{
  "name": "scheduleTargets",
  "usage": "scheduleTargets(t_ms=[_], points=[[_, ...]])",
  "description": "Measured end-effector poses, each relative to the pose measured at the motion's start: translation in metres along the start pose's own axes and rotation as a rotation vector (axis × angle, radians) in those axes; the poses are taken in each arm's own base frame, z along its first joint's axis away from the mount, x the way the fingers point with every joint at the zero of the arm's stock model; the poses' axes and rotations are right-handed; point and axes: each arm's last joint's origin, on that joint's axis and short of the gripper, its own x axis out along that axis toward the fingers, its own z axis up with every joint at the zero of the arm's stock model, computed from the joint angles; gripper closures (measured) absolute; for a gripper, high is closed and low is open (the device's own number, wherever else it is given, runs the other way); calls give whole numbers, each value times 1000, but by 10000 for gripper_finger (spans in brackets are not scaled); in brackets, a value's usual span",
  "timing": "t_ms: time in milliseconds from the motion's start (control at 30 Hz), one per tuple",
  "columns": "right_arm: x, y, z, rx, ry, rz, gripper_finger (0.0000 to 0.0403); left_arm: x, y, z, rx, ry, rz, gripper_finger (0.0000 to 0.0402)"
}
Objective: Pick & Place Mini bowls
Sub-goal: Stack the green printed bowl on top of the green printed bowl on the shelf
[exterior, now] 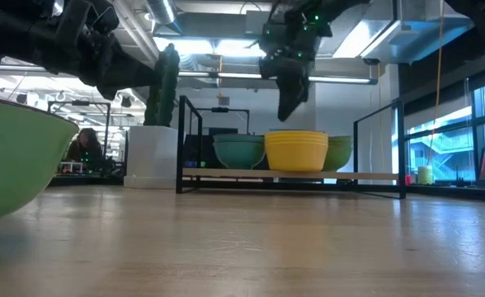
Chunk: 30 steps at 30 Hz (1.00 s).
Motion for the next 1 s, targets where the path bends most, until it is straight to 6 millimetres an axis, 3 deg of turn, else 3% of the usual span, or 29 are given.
scheduleTargets(t_ms=[133,200,300,400,533,667,800,1000], points=[[-21,5,8,11,-32,4,267,0,0,0,0,0,-1,398],[-33,16,13,-66,-95,74,270,0,0,0,0,1,-2,398],[-64,48,21,-270,-340,256,293,0,0,-1,5,10,-10,398],[-109,87,21,-491,-644,396,334,0,-1,-4,19,45,-50,398],[-153,123,-7,-656,-847,489,392,-1,-3,-5,19,59,-83,398],[-178,144,-61,-679,-898,481,393,-3,-7,-6,37,55,-81,398],[-168,153,-116,-629,-959,462,399,-6,-10,-8,75,67,-79,398],[-114,154,-169,-565,-1173,506,397,-7,-12,-8,101,63,-75,398]])
